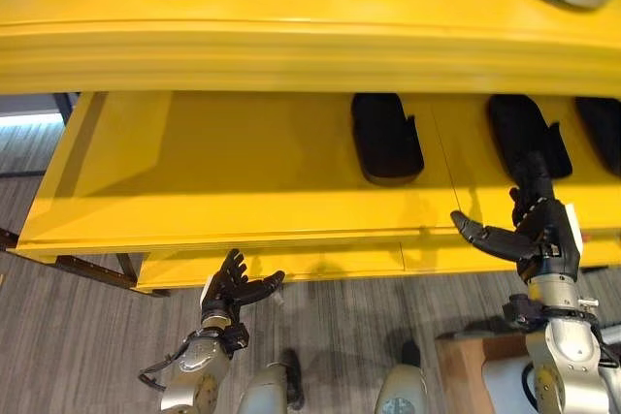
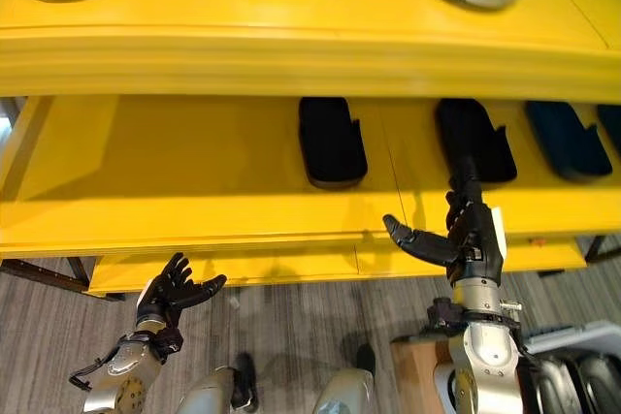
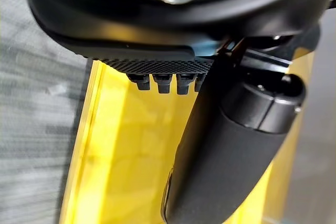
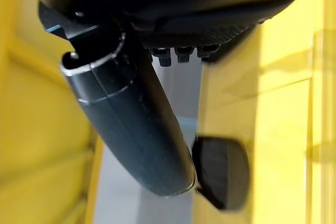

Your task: Move parts from the plastic box to the shelf.

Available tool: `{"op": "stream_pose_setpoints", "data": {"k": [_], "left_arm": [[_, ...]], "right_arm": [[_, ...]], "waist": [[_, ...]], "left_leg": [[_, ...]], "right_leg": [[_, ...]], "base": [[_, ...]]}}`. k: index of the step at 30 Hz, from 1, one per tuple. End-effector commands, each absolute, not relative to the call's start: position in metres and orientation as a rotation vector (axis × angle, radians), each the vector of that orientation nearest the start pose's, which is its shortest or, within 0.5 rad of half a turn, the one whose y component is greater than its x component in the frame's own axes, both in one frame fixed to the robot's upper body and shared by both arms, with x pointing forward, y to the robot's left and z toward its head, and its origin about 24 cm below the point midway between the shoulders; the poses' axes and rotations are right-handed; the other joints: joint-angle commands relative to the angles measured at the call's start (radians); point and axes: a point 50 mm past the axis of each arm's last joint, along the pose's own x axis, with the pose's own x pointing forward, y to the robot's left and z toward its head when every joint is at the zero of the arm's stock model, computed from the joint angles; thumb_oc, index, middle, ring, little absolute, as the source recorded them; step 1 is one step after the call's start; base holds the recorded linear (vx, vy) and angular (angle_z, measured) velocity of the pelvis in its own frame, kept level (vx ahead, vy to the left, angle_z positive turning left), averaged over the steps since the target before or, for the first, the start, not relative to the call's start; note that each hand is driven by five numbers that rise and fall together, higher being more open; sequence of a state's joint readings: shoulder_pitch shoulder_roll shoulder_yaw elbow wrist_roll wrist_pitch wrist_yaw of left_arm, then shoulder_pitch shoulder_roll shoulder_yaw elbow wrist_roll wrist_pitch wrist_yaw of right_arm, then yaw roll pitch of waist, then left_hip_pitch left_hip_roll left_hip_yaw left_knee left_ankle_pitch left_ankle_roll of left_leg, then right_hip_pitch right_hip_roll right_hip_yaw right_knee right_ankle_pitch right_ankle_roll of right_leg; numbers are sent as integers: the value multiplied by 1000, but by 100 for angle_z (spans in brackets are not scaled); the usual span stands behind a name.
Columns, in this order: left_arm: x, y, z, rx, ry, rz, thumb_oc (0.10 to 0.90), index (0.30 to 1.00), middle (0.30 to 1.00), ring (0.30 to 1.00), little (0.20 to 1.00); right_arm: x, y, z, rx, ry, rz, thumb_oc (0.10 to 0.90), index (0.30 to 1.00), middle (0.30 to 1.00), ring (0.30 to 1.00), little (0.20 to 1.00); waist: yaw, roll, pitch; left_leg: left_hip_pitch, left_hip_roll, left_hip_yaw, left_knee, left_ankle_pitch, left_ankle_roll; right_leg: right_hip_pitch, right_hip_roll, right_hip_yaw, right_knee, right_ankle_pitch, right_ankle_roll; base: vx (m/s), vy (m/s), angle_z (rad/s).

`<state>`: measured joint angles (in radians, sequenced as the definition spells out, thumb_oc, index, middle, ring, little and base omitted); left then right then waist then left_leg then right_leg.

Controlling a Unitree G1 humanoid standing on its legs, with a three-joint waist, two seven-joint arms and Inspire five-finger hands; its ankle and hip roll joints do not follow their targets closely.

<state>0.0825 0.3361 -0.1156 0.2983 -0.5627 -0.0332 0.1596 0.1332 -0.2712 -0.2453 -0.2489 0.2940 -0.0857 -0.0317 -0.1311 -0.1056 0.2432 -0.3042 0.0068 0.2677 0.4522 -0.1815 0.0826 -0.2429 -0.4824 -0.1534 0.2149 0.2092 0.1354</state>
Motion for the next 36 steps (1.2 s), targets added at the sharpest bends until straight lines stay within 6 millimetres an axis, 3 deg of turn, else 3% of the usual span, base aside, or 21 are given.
{"op": "stream_pose_setpoints", "data": {"k": [1,4,5,7,8,9,10,13,17,22,31,36], "left_arm": [[235,228,13,-169,105,200,900,1000,1000,1000,1000],[232,229,12,-181,111,210,900,1000,1000,1000,1000],[227,233,12,-188,111,229,900,1000,1000,1000,1000],[222,237,10,-187,117,245,900,1000,1000,1000,1000],[215,244,10,-186,117,273,900,1000,1000,1000,1000],[214,244,10,-185,118,274,900,1000,1000,1000,1000],[210,248,9,-191,119,291,900,1000,1000,1000,1000],[205,250,6,-195,133,302,900,1000,1000,1000,1000],[199,251,-1,-208,159,309,900,1000,1000,1000,1000],[195,246,-7,-212,183,283,900,1000,1000,1000,1000],[190,239,-12,-231,193,250,900,1000,1000,1000,1000],[190,235,-12,-239,190,235,900,1000,1000,1000,1000]], "right_arm": [[212,-262,145,-131,-495,-238,900,1000,1000,1000,1000],[214,-260,146,-133,-495,-214,900,1000,1000,1000,1000],[217,-256,145,-118,-495,-190,900,1000,1000,1000,1000],[219,-252,145,-115,-492,-170,900,1000,1000,1000,1000],[223,-247,145,-115,-492,-139,900,1000,1000,1000,1000],[223,-246,145,-115,-491,-138,900,1000,1000,1000,1000],[224,-245,147,-121,-490,-126,900,1000,1000,1000,1000],[224,-245,145,-121,-479,-113,900,1000,1000,1000,1000],[218,-250,142,-122,-463,-129,900,1000,1000,1000,1000],[212,-256,136,-121,-437,-154,900,1000,1000,1000,1000],[210,-255,135,-124,-435,-120,900,1000,1000,1000,1000],[208,-259,136,-143,-428,-116,900,1000,1000,1000,1000]], "waist": [[-14,25,-7],[-4,32,-14],[9,40,-27],[23,39,-39],[46,42,-63],[48,42,-62],[62,22,-88],[67,10,-112],[51,9,-133],[22,23,-143],[-24,66,-126],[-29,79,-109]], "left_leg": [[139,61,-36,-100,-66,-15],[179,65,2,-168,-41,-9],[191,65,42,-202,-23,4],[210,66,81,-231,-11,2],[211,77,134,-254,4,0],[215,77,137,-258,5,0],[206,89,181,-265,21,-15],[210,111,229,-297,64,-47],[223,154,269,-384,159,-97],[262,202,303,-431,219,-141],[326,325,368,-435,310,-222],[332,378,358,-402,331,-249]], "right_leg": [[60,0,-126,111,-28,71],[74,32,-132,175,-89,60],[100,57,-152,251,-129,52],[132,56,-168,247,-130,57],[182,30,-215,216,-96,68],[185,32,-214,210,-92,69],[231,27,-259,96,-59,90],[277,68,-291,-68,-57,105],[280,146,-249,-176,-90,93],[282,218,-199,-234,-164,60],[287,333,-128,-259,-243,0],[295,381,-117,-240,-285,-36]], "base": [[-9,312,-107],[-48,141,-131],[-67,94,-92],[-66,46,-111],[-45,-10,-146],[-109,-136,-195],[-53,-121,-135],[-49,-188,-82],[-33,-139,-71],[0,-160,-76],[18,-175,-33],[40,-175,-24]]}}
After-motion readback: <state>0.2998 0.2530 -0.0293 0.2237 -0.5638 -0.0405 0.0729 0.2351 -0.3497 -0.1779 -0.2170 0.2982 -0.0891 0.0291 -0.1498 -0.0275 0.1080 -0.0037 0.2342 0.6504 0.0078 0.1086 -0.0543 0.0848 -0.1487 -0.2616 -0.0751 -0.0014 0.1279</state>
